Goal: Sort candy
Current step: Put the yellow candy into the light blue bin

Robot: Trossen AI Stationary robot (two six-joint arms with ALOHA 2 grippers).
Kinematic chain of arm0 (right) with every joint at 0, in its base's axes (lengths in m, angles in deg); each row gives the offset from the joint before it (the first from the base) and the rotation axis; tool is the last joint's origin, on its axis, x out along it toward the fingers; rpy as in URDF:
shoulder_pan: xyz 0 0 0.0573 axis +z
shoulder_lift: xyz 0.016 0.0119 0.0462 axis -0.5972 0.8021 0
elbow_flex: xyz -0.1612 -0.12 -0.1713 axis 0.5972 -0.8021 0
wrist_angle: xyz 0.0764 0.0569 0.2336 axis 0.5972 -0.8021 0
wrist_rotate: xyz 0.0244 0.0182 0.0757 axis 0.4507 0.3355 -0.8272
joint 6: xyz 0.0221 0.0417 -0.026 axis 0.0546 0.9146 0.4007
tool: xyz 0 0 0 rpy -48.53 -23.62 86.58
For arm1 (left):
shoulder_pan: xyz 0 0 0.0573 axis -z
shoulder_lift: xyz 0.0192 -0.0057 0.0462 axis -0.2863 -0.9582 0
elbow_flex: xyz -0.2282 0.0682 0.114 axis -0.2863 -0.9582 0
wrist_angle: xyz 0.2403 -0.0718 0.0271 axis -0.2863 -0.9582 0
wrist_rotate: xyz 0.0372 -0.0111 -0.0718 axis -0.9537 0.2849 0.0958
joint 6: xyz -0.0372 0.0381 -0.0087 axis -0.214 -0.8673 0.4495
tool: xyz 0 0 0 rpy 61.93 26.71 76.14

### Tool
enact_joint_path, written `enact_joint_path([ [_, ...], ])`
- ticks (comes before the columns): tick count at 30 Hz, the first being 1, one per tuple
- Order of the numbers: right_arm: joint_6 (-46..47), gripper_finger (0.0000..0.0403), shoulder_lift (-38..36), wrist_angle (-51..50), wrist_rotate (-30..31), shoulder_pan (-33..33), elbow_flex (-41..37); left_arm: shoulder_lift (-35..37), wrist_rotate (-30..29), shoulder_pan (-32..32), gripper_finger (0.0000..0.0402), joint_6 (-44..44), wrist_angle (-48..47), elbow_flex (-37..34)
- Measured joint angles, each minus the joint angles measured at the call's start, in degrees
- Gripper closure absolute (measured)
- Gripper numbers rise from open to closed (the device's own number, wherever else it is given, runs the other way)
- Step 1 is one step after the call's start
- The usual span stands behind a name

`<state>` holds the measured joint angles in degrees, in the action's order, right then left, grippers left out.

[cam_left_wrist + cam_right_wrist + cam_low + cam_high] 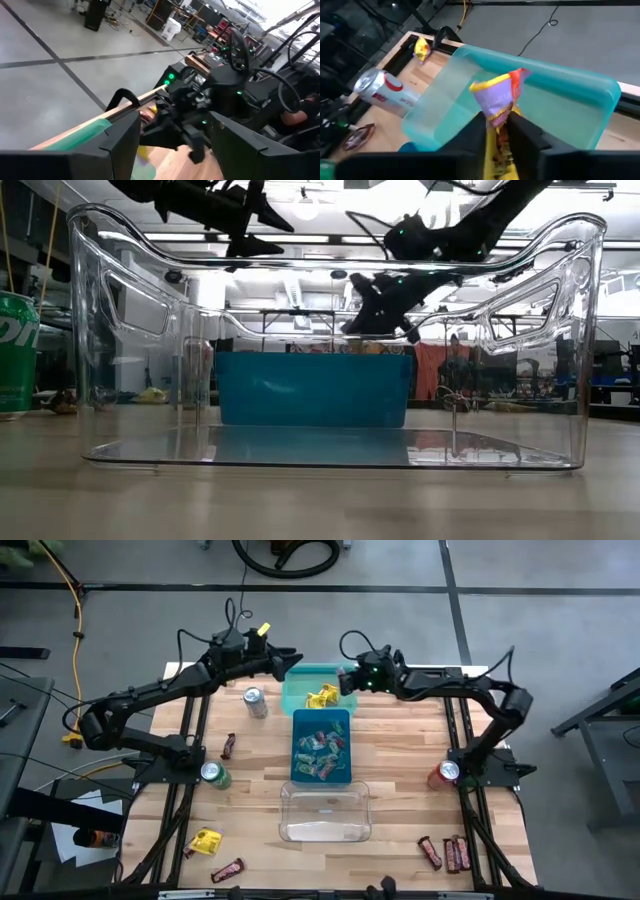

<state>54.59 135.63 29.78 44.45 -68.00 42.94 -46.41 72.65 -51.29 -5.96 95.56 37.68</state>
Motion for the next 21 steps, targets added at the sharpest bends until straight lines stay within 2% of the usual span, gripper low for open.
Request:
enact_joint_path([
  [7, -3.7, 0.0187, 1.4, -8.7, -0.6, 0.0, 6.0, 0.0, 0.0, 0.3, 0.0186, 0.0, 0.0, 0.0],
  [10, -6.6, 0.0146, 1.0, -13.6, -3.0, -0.3, 9.1, 0.0, 0.0, 0.3, 0.0186, 0.0, 0.0, 0.0],
  [13, -9.7, 0.0126, 0.7, -18.6, -6.7, -0.9, 13.2, 0.0, 0.0, 0.3, 0.0186, 0.0, -0.1, 0.0],
  [17, -15.2, 0.0122, 0.1, -27.1, -9.2, -1.1, 19.6, 0.0, 1.1, 0.5, 0.0186, 1.4, -0.7, 0.0],
  [19, -18.5, 0.0121, -0.9, -31.6, -9.4, -1.1, 22.3, 0.0, 5.5, 1.3, 0.0186, 4.2, -2.1, 0.0],
  [21, -21.2, 0.0121, -2.1, -35.3, -9.3, -1.1, 24.2, 0.4, 15.2, 3.0, 0.0186, 7.0, -4.7, 0.0],
])
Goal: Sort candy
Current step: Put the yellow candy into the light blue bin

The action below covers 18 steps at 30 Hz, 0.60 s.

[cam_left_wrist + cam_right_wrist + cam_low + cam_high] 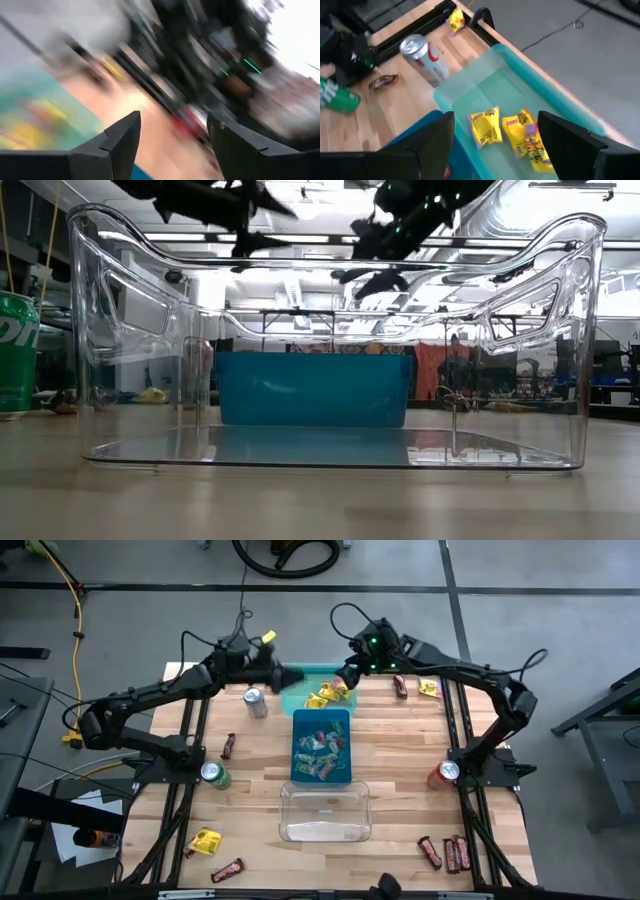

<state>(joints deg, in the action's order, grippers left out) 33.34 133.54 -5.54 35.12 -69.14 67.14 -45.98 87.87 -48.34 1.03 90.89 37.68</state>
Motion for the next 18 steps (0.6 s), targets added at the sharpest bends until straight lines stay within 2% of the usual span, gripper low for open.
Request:
enact_joint_path([
  [2, -2.3, 0.0121, -1.6, -3.0, 0.8, 0.0, 0.5, 1.0, 9.9, 3.3, 0.0186, 2.4, -3.6, 0.1],
  [4, -4.3, 0.0121, -3.3, -4.9, 2.7, -0.3, 0.6, 2.2, 15.7, 8.6, 0.0186, 5.3, -9.5, 0.1],
  [9, -7.9, 0.0121, -6.5, -10.3, 6.5, -1.4, 0.6, 6.3, 18.6, 26.8, 0.0186, 13.7, -24.3, 0.1],
  [12, -8.7, 0.0121, -7.1, -11.9, 6.7, -2.1, 0.6, 8.1, 14.7, 38.5, 0.0186, 22.9, -31.3, 0.1],
  [16, -9.7, 0.0121, -7.1, -12.0, 6.7, -2.4, 0.6, 8.7, 2.2, 53.9, 0.0186, 37.3, -37.5, 0.1],
  [18, -10.9, 0.0121, -7.0, -11.1, 6.5, -2.4, 0.6, 7.4, -3.8, 61.2, 0.0186, 41.7, -39.3, 0.1],
])
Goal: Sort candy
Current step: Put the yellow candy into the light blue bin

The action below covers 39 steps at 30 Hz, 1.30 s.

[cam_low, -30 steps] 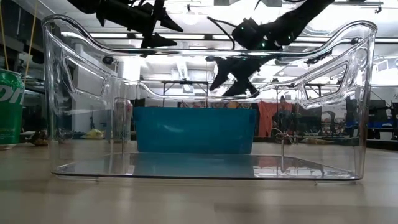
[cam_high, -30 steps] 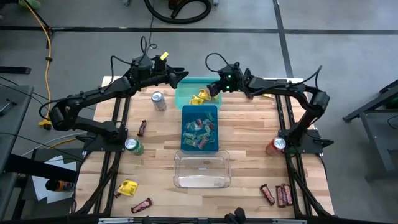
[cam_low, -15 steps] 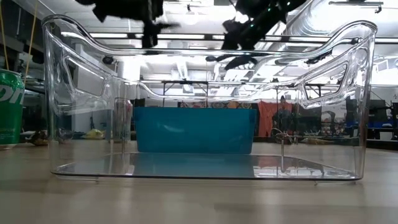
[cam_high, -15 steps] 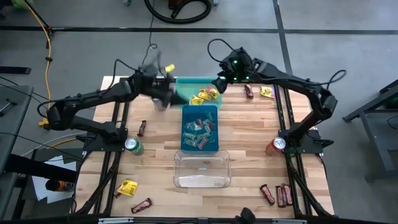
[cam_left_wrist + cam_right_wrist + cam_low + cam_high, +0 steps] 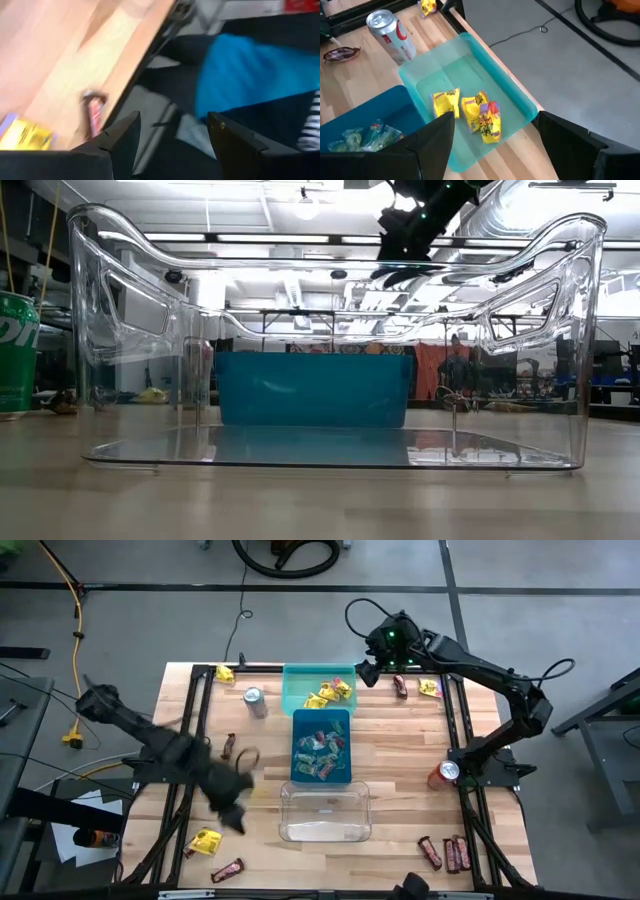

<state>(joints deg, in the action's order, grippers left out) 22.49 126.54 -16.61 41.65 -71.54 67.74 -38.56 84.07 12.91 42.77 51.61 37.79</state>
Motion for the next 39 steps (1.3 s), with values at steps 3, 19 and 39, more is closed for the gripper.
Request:
enact_joint_path([
  [3, -1.2, 0.0121, 0.0, 1.5, -1.4, 0.0, 0.0, -3.4, -4.0, 8.8, 0.0186, 4.1, -2.7, 0.0],
  [19, 10.5, 0.0121, 0.1, 2.6, -12.2, 5.4, 0.0, -19.4, -10.9, 20.5, 0.0186, -1.7, -23.9, -1.6],
  [39, 19.8, 0.0121, 0.1, 2.4, -3.2, 14.3, 0.0, -19.4, -2.8, 21.5, 0.0186, -0.6, -5.6, -13.9],
])
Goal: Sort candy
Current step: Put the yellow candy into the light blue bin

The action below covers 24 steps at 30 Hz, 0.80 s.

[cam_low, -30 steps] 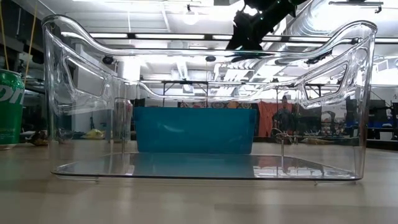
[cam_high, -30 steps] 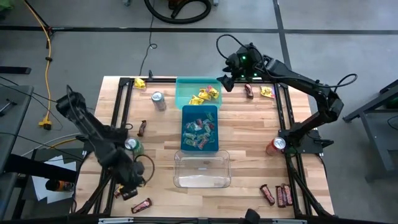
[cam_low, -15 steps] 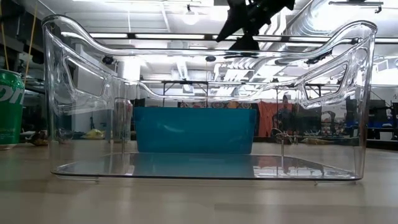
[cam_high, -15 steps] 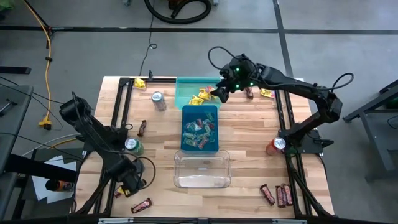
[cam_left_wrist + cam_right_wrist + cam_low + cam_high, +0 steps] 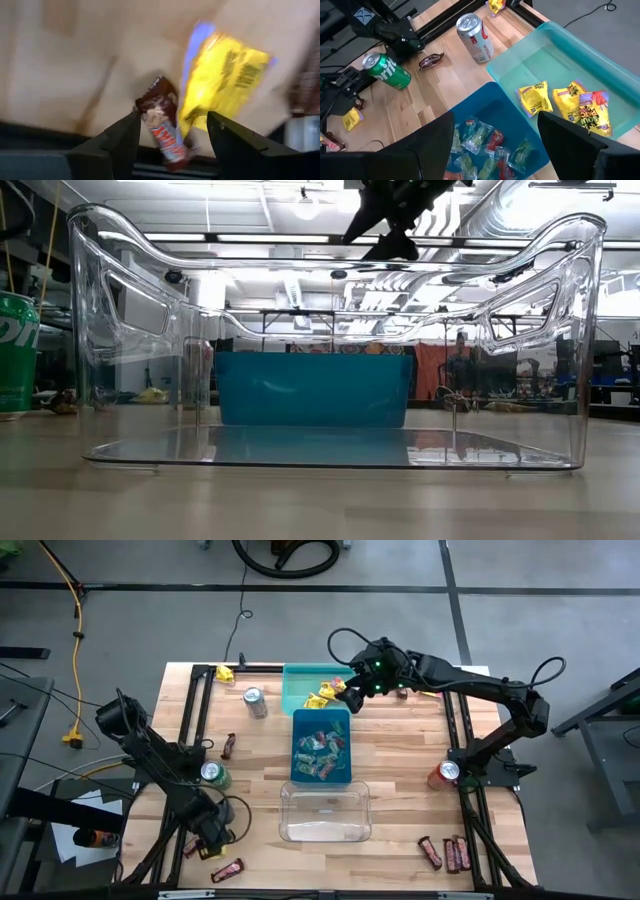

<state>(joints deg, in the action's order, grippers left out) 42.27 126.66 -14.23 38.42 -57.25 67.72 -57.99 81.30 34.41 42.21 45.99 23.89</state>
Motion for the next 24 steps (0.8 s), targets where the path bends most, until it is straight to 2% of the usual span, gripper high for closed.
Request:
enact_joint_path([
  [3, -0.2, 0.0121, 0.0, -0.1, 0.0, 0.0, 0.0, 0.0, -0.6, 0.0, 0.0196, 1.8, 1.8, 0.0],
  [6, -2.1, 0.0121, 0.0, -0.2, 1.4, 0.0, 0.0, 0.0, -0.5, -0.1, 0.0232, 3.6, 1.7, 0.0],
  [9, -3.9, 0.0121, 0.0, -0.7, 2.3, 0.0, 0.0, 0.0, -0.4, -0.1, 0.03, 4.4, 2.1, 0.0],
  [11, -5.2, 0.0121, 0.0, -1.0, 2.4, 0.0, 0.0, 0.0, -0.6, -0.1, 0.0359, 4.4, 3.5, 0.0],
  [13, -6.2, 0.0121, 0.0, -1.0, 2.4, 0.0, 0.0, 0.0, -1.0, -0.2, 0.0389, 4.5, 4.5, 0.0],
  [19, -7.9, 0.0121, 0.0, -1.7, 2.4, 0.0, 0.0, 0.8, -1.5, -3.5, 0.04, 2.1, 4.4, 1.4],
  [24, -9.2, 0.0121, 0.0, -2.2, 2.3, 0.0, 0.0, 4.5, -3.8, -8.5, 0.0401, -4.3, 4.0, 5.2],
])
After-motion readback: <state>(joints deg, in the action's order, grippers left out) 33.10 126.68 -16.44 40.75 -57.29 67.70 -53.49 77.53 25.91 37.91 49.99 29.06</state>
